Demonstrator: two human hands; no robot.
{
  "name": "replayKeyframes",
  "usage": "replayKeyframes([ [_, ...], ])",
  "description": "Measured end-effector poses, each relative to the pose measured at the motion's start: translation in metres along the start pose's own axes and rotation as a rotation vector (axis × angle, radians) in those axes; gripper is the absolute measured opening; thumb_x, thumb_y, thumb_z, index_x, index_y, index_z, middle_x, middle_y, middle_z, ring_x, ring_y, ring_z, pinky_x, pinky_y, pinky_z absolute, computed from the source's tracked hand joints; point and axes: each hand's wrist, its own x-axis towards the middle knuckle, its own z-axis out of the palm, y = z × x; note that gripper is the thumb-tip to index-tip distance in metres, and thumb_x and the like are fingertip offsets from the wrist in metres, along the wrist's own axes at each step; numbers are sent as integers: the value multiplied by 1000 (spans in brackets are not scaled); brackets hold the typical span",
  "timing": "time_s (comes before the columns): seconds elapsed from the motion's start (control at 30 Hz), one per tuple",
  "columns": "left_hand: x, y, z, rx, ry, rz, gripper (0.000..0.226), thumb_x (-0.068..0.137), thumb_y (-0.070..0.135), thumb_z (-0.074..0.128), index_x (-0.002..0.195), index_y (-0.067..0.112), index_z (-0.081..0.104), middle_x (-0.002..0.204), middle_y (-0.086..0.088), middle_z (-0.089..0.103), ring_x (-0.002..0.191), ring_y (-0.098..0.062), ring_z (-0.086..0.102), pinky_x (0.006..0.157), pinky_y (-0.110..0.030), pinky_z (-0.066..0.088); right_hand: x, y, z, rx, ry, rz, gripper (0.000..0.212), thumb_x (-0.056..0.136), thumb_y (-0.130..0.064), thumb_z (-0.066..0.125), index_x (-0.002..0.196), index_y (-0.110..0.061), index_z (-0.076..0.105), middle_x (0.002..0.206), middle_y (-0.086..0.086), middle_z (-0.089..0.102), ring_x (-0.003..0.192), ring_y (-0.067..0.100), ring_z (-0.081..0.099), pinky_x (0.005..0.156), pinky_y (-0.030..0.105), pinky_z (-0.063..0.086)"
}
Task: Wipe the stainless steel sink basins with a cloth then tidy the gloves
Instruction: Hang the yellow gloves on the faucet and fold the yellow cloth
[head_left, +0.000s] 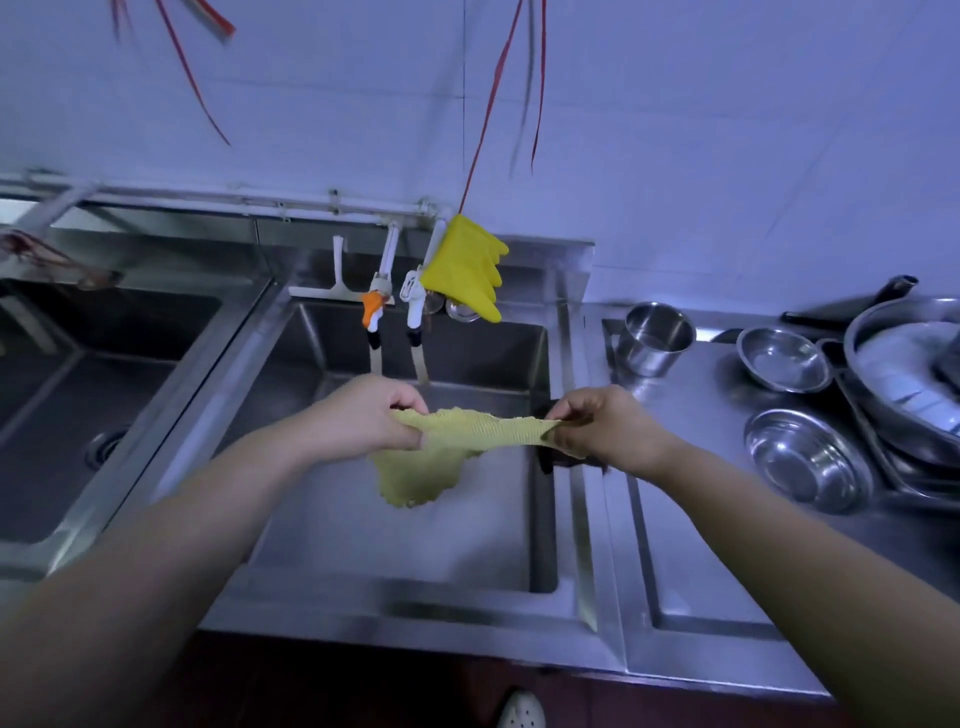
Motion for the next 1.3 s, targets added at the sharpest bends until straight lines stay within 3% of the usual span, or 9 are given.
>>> replayKeyframes([
  [0.2,-59,-68,52,-118,-186,-23,13,76,9,71,74,19,63,69,6,60,62,1,50,58,-15,38,-42,21,66,3,-173,185,12,81,-1,70,75,-11,69,66,-1,65,57,5,60,58,19,52],
  [0.4,-98,-111,98,-97,-506,22,30,83,8,67,73,28,48,69,11,47,64,3,42,62,-18,34,-76,39,119,-140,-395,322,20,81,-6,70,70,-22,65,65,-8,61,50,-7,54,52,12,45],
  [0.63,-112,-124,119,-38,-619,-26,21,89,20,62,77,28,46,67,13,42,52,11,44,50,-6,32,-94,54,139,-230,-515,370,18,81,-18,66,67,-28,61,66,-13,53,54,-5,46,52,11,39],
  [0.73,-105,-126,122,8,-562,-65,14,91,20,59,83,21,47,68,11,43,53,8,48,48,-9,32,-88,61,143,-287,-434,336,21,82,-17,67,67,-29,58,67,-11,51,57,-1,44,52,10,35],
  [0.83,-90,-129,122,118,-362,-136,9,88,26,61,87,20,54,80,3,53,82,-13,53,66,-24,36,-69,66,147,-350,-289,287,15,84,-19,67,72,-25,59,69,-12,53,60,-1,47,52,8,36],
  [0.9,-77,-134,120,143,-213,-215,11,86,30,62,89,20,60,90,-3,60,94,-20,56,75,-28,41,-50,68,149,-405,-198,277,3,84,-22,65,81,-21,64,76,-8,58,69,6,53,60,17,43],
  [1.0,-60,-140,121,208,-72,-270,18,84,34,60,96,21,63,99,-1,64,97,-20,57,71,-27,40,-23,72,155,-491,-120,276,8,87,-27,61,88,-21,66,83,-6,60,76,13,56,67,26,46],
  [1.07,-52,-144,126,284,-47,-285,19,84,33,58,99,22,63,103,0,64,100,-19,56,69,-26,37,-9,77,160,-578,-129,269,10,89,-28,56,92,-23,64,90,-4,64,80,16,59,68,27,46],
  [1.3,-30,-156,142,490,-205,-282,47,76,35,60,122,29,55,119,0,55,120,-21,42,97,-33,35,26,99,177,-825,-377,154,24,91,-26,50,113,-20,58,116,2,58,108,22,53,82,32,42],
])
